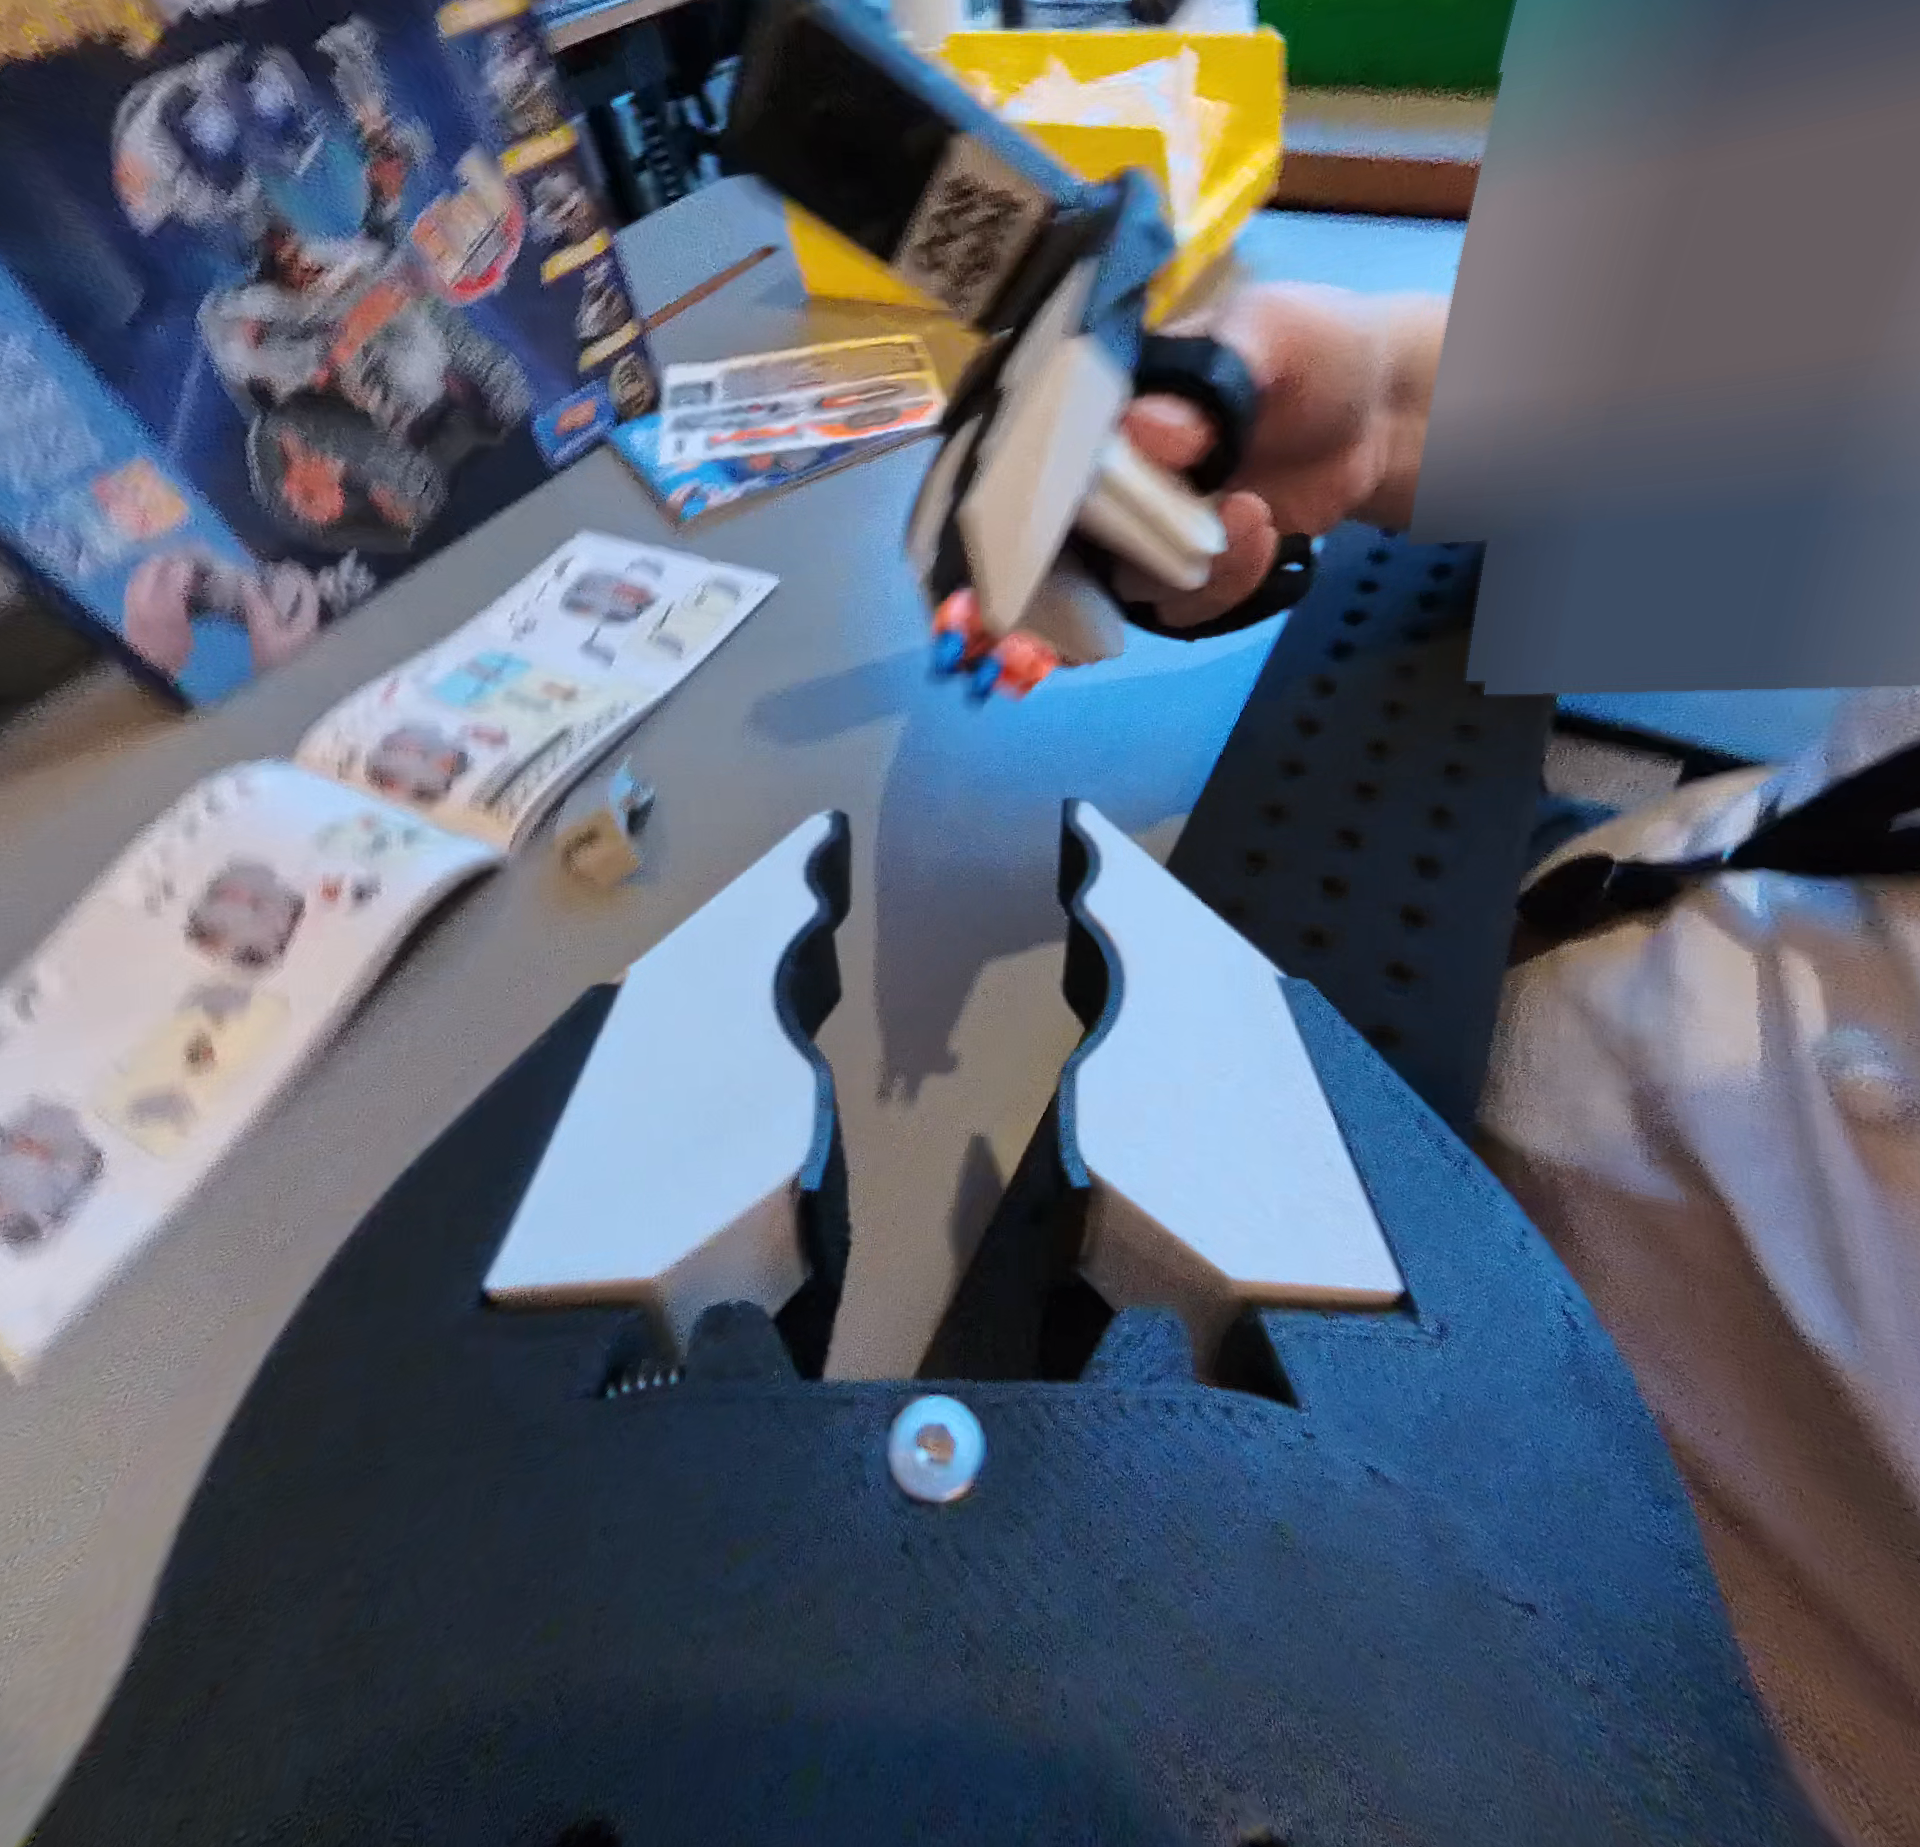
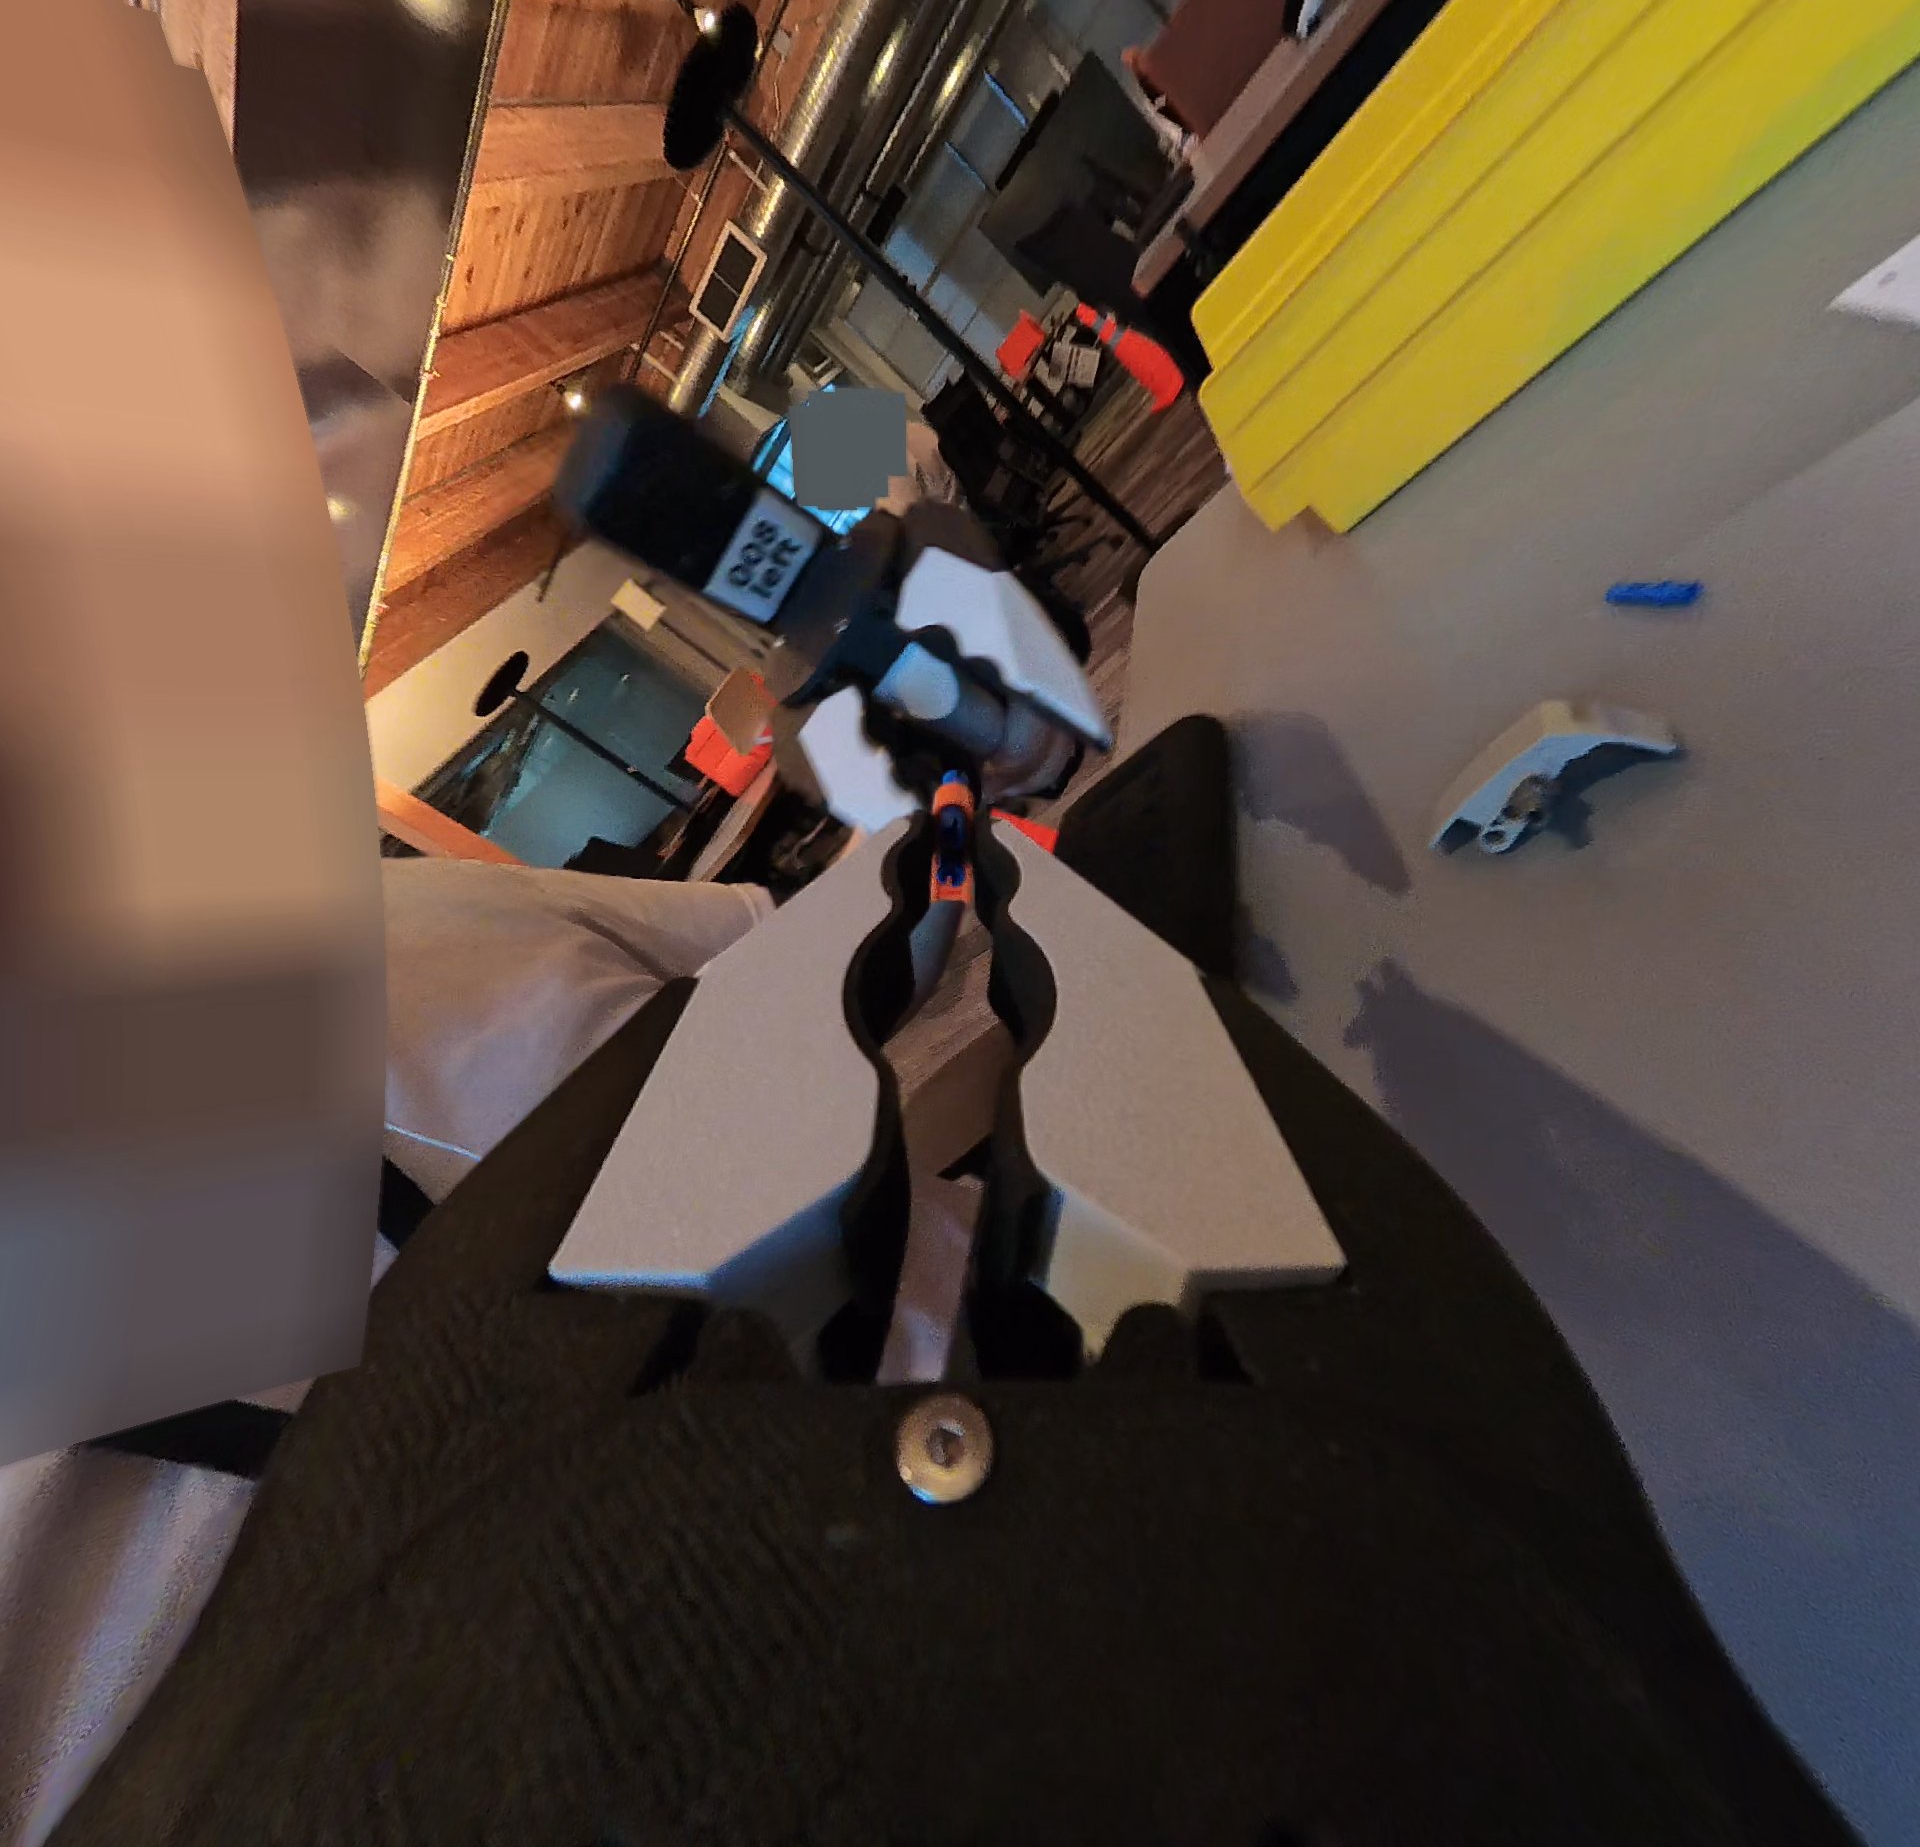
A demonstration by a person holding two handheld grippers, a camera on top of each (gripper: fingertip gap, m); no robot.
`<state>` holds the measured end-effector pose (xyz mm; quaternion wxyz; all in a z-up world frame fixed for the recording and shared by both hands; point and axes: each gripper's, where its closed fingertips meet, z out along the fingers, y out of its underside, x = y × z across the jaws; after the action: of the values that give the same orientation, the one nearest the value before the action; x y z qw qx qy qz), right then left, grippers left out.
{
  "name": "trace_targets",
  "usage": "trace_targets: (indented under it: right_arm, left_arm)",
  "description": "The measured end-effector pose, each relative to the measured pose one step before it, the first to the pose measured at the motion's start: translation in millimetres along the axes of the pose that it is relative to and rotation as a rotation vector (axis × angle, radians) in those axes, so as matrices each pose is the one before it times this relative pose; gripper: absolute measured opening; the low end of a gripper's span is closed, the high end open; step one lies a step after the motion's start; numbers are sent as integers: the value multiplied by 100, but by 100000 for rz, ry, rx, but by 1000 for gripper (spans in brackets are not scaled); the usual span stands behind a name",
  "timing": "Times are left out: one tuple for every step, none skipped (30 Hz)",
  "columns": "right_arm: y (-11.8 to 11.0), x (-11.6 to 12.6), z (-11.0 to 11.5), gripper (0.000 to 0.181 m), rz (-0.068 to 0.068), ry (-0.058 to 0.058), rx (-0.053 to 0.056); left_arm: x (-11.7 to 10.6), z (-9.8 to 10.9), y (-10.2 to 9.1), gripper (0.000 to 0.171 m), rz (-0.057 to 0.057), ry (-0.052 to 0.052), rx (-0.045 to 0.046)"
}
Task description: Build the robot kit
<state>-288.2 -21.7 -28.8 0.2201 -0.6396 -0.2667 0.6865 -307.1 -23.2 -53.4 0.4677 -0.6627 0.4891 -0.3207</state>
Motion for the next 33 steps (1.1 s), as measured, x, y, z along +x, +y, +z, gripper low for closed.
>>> trace_targets:
  right_arm:
    - [-66,149,-580,6,-4033,1346,1352]
    - [106,262,-543,5,-3670,1809,444]
    - [200,205,-460,5,-3166,1170,-1]
    - [244,82,-364,5,-2283,105,-16]
    - [267,92,-270,6,-1424,-127,96]
    - [264,215,-201,6,-477,333,172]
    - [255,301,-146,6,428,510,42]
    - [169,274,-82,5,1071,185,260]
    - [4,106,-13,5,1490,-877,695]
    - [-23,-77,34,5,1378,-1881,424]
    - [32,60,54,5,832,-911,-292]
    - [104,237,29,5,332,411,-518]
    - [104,281,21,6,227,738,-371]
    - [99,180,11,6,361,304,-137]
    - [88,122,14,6,574,43,-120]
    - [81,132,-4,5,339,356,-121]
    - [81,92,-11,6,-27,340,-276]
    - [54,23,-8,6,-92,13,-391]
    - [3,36,-2,6,-187,210,-175]
    - [-20,85,-11,5,-319,502,-6]
    - [30,93,-14,5,-232,444,-320]
    - [77,36,-4,5,-78,58,-611]
    - [64,15,26,6,164,-31,-472]
    - [38,39,21,6,193,118,-125]
    - [72,31,41,6,143,25,-277]
    - [118,47,50,6,175,98,-566]
    - [134,100,73,5,157,412,-536]
    - [149,159,58,6,283,652,-600]
    - [133,87,68,5,194,296,-489]
    - [118,26,77,5,367,-151,-492]
    - [109,59,86,6,563,-71,-489]
    - [45,185,80,6,479,588,-124]
    - [-8,361,84,5,391,1353,-11]
  left_arm:
    - [-1252,-517,861,35,-10026,-1867,65]
    - [-1265,-475,885,36,-10490,-743,-479]
    - [-1273,-377,823,37,-10016,-308,-681]
    - [-1280,-244,792,36,-8937,-394,-1507]
    - [-953,-55,743,37,-7064,1037,-2616]
    - [-683,83,651,40,-5199,1648,-3248]
    - [-692,174,561,41,-3892,574,-3384]
    - [-444,239,388,41,-2555,1075,-3213]
    - [-122,254,213,41,-1590,2148,-2902]
    - [-171,241,102,41,-1040,1317,-2554]
    - [-379,206,36,42,-407,5,-2224]
    - [-389,178,-2,44,-76,-187,-1866]
    - [-306,143,-68,44,-326,439,-1263]
    - [-222,127,-131,44,-947,1235,-783]
    - [-185,130,-123,44,-1389,1546,-893]
    - [-204,126,-91,43,-1334,1429,-1069]
    - [-241,116,-12,44,-1090,982,-1463]
    - [-352,128,128,43,-866,-60,-2129]
    - [-393,169,209,44,-505,-563,-2515]
    - [-57,203,183,45,-86,1144,-2170]
    - [224,202,31,42,-507,3015,-1102]
    - [100,202,-66,41,-1435,2360,-522]
    - [-91,178,-97,37,-1420,1102,-344]
    - [-107,210,-115,32,-668,437,-230]
    - [34,254,-92,29,-191,787,-364]
    - [147,274,-83,28,-117,974,-470]
    - [104,269,-63,27,221,456,-494]
    - [72,236,-68,26,446,186,-395]
    - [29,211,-63,25,50,171,-276]
    - [71,195,-55,23,-520,685,-370]
    - [103,202,-41,22,-805,1109,-495]
    - [-9,210,-7,20,-555,528,-496]
    - [-32,232,-3,14,-85,277,-564]
